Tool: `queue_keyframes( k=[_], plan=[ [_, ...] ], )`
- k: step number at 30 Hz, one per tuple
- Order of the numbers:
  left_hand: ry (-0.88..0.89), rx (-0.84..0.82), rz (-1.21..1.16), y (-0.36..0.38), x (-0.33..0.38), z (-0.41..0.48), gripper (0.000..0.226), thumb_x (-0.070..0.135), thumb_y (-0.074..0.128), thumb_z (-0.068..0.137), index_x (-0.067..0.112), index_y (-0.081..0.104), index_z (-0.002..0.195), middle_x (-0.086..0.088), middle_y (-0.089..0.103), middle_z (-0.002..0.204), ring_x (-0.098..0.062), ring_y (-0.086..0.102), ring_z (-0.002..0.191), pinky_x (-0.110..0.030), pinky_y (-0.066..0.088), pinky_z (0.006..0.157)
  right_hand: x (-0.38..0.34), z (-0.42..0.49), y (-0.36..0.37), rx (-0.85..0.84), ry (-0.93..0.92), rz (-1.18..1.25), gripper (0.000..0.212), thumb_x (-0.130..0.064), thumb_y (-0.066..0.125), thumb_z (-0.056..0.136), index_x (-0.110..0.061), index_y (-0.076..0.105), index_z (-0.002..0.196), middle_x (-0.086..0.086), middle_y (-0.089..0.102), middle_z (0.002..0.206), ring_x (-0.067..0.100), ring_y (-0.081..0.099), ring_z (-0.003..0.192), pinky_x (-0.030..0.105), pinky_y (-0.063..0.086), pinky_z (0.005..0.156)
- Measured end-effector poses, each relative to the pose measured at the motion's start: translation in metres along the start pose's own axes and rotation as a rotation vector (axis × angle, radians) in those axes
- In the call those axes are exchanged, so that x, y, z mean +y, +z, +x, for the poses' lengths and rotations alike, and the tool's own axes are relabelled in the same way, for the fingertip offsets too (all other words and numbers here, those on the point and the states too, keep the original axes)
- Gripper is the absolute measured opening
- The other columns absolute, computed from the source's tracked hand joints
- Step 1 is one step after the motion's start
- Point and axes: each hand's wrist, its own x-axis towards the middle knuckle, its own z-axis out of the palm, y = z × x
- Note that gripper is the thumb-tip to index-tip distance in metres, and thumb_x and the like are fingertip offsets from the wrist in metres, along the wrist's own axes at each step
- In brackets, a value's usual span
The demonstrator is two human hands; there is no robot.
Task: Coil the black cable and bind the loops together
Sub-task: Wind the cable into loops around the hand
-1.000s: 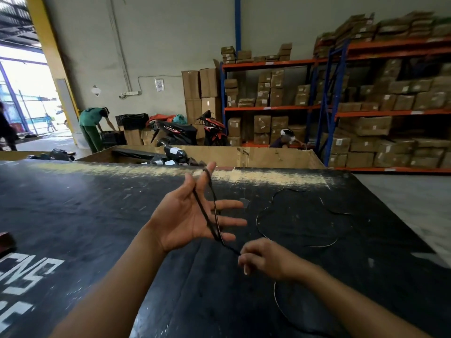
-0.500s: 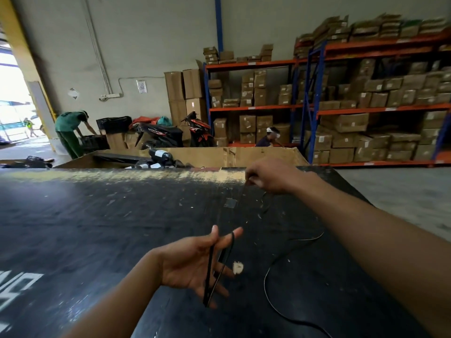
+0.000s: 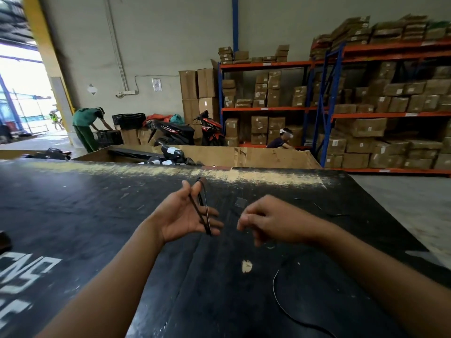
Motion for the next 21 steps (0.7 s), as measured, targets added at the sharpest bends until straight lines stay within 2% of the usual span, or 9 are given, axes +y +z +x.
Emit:
queue_keyframes(
  k=[3,6,9,11,14,16,18,19,21],
  plan=[
    [0.056,-0.032,-0.036,0.003,0.010,-0.001,0.052,0.066,0.022,0.094,0.051,0.041,0.140,-0.044,0.032,0.140,-0.068,0.046,0.115,-0.073,0.046,0.085,0.017,-0.011,0.042,-0.113,0.007,0.194,0.027,-0.018,0.044,0.101,-0.002,0.066,0.098,0.000,0.063,0.068,0.015,0.065,0.064,0.019,0.046,0.053],
    [0.090,-0.105,-0.090,0.011,0.014,-0.003,0.050,0.065,0.024,0.094,0.051,0.044,0.138,-0.045,0.032,0.139,-0.068,0.047,0.114,-0.072,0.048,0.084,0.035,-0.015,0.074,-0.192,-0.010,0.266,0.022,-0.017,0.048,0.099,-0.009,0.068,0.094,0.001,0.068,0.072,0.023,0.054,0.066,0.030,0.040,0.058],
    [0.085,-0.205,-0.136,0.022,0.014,-0.008,0.051,0.065,0.025,0.093,0.052,0.043,0.139,-0.046,0.023,0.146,-0.067,0.043,0.119,-0.070,0.048,0.085,0.050,-0.011,0.094,-0.200,0.010,0.285,0.019,-0.014,0.049,0.097,-0.014,0.067,0.091,-0.004,0.067,0.073,0.010,0.053,0.061,0.018,0.039,0.055],
    [0.065,-0.279,-0.123,0.031,0.013,-0.013,0.051,0.066,0.026,0.093,0.052,0.045,0.137,-0.045,0.023,0.146,-0.066,0.042,0.121,-0.069,0.049,0.086,0.057,-0.006,0.101,-0.169,0.018,0.242,0.020,-0.008,0.050,0.096,-0.008,0.069,0.093,-0.006,0.065,0.073,-0.005,0.058,0.059,0.009,0.041,0.058],
    [0.029,-0.396,-0.076,0.044,0.009,-0.022,0.052,0.066,0.026,0.091,0.053,0.042,0.138,-0.041,0.027,0.147,-0.063,0.041,0.124,-0.068,0.048,0.087,0.063,0.004,0.097,-0.145,0.026,0.184,0.020,-0.009,0.054,0.094,0.002,0.071,0.096,-0.012,0.067,0.070,-0.009,0.060,0.060,0.005,0.042,0.059],
    [-0.005,-0.488,-0.052,0.052,0.003,-0.030,0.053,0.068,0.022,0.092,0.054,0.037,0.141,-0.039,0.027,0.149,-0.062,0.037,0.128,-0.068,0.048,0.090,0.062,0.011,0.087,-0.131,0.008,0.126,0.019,-0.015,0.059,0.092,-0.004,0.073,0.095,-0.009,0.074,0.072,0.002,0.068,0.067,0.017,0.053,0.063],
    [-0.066,-0.582,-0.004,0.059,-0.003,-0.037,0.055,0.069,0.019,0.091,0.055,0.031,0.143,-0.035,0.022,0.152,-0.060,0.030,0.132,-0.068,0.043,0.094,0.061,0.019,0.074,-0.078,0.040,0.056,0.016,-0.017,0.060,0.092,-0.015,0.075,0.088,0.011,0.077,0.092,0.033,0.071,0.089,0.044,0.058,0.081],
    [-0.101,-0.622,0.027,0.060,-0.007,-0.041,0.055,0.069,0.019,0.091,0.056,0.027,0.144,-0.033,0.018,0.154,-0.059,0.026,0.134,-0.068,0.040,0.096,0.059,0.023,0.065,-0.053,0.050,0.022,0.018,-0.017,0.058,0.092,-0.020,0.074,0.084,0.016,0.075,0.097,0.039,0.069,0.091,0.049,0.056,0.082],
    [-0.168,-0.672,0.076,0.061,-0.014,-0.048,0.055,0.069,0.021,0.090,0.058,0.023,0.144,-0.031,0.010,0.157,-0.057,0.019,0.136,-0.067,0.037,0.099,0.055,0.032,0.043,-0.023,0.021,-0.104,0.016,-0.013,0.058,0.092,-0.018,0.072,0.088,0.013,0.075,0.096,0.030,0.071,0.084,0.045,0.056,0.078]
  ],
)
